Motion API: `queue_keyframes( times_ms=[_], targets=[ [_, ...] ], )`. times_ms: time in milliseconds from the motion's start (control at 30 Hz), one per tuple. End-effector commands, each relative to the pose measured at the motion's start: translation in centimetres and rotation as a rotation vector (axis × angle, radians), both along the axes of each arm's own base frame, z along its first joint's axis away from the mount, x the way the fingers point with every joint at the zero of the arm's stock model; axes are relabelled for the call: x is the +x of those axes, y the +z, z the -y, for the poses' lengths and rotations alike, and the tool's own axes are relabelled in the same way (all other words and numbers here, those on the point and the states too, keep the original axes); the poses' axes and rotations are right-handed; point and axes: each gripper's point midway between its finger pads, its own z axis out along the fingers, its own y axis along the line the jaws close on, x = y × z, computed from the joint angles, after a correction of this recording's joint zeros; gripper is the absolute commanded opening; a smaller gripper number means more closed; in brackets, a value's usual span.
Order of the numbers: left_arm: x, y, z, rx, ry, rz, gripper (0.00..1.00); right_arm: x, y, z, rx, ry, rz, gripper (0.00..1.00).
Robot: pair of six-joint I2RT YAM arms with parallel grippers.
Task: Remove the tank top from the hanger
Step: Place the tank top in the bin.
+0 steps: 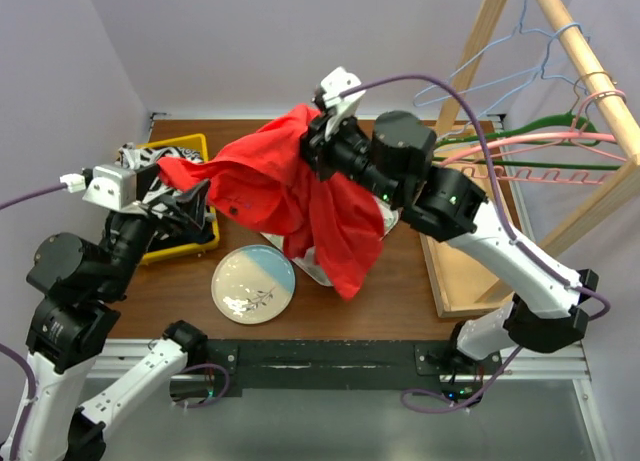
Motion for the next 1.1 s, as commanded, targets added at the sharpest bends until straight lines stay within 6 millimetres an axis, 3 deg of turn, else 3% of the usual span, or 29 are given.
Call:
queue_keyframes(
  times_ms=[0,67,133,300,333,433,500,533,633,667,700,933,1067],
  targets=[
    [-1.4,-0.9,3.8,0.141,-0.230,0.063,1.00,1.0,-0.3,-0.6,-0.107,0.023,0.000,0.00],
    [-2.3,-1.7,6.0,0.181,-0.365,0.067,1.00,0.5,1.2,-1.0,-0.079,0.059,0.015,0.00],
    [-2.6,-2.4,7.0,0.216,-0.430,0.051,1.00,0.9,0.9,-1.3,-0.090,0.047,0.014,0.00],
    [-3.5,-3.2,7.3,0.322,-0.487,0.054,1.00,2.4,1.7,-0.5,-0.098,-0.027,0.061,0.00],
    [-3.8,-4.4,7.5,0.358,-0.518,0.015,1.00,2.7,1.9,-0.3,-0.097,-0.041,0.069,0.00],
    [-3.7,-3.6,6.9,0.362,-0.484,0.051,1.00,3.2,3.1,0.4,-0.085,-0.063,0.102,0.00],
    [-3.3,-3.1,6.8,0.348,-0.456,0.085,1.00,2.4,3.7,-0.3,-0.065,-0.001,0.106,0.00],
    [-3.2,-1.6,6.9,0.327,-0.450,0.150,1.00,1.9,3.8,-0.6,-0.052,0.026,0.101,0.00],
    [-2.8,-0.4,8.2,0.312,-0.487,0.230,1.00,-0.2,5.2,-1.5,0.020,0.145,0.097,0.00],
    [-2.4,-0.4,8.4,0.315,-0.490,0.233,1.00,-0.6,4.9,-1.8,0.026,0.170,0.090,0.00],
    [-1.5,-0.7,9.0,0.328,-0.498,0.219,1.00,-1.3,6.2,-1.5,0.079,0.191,0.102,0.00],
    [1.1,-1.9,12.4,0.323,-0.603,0.176,1.00,-4.7,8.4,-1.8,0.205,0.342,0.097,0.00],
    [1.9,-3.2,13.4,0.299,-0.631,0.198,1.00,-6.3,8.4,-2.4,0.239,0.434,0.091,0.00]
  ],
)
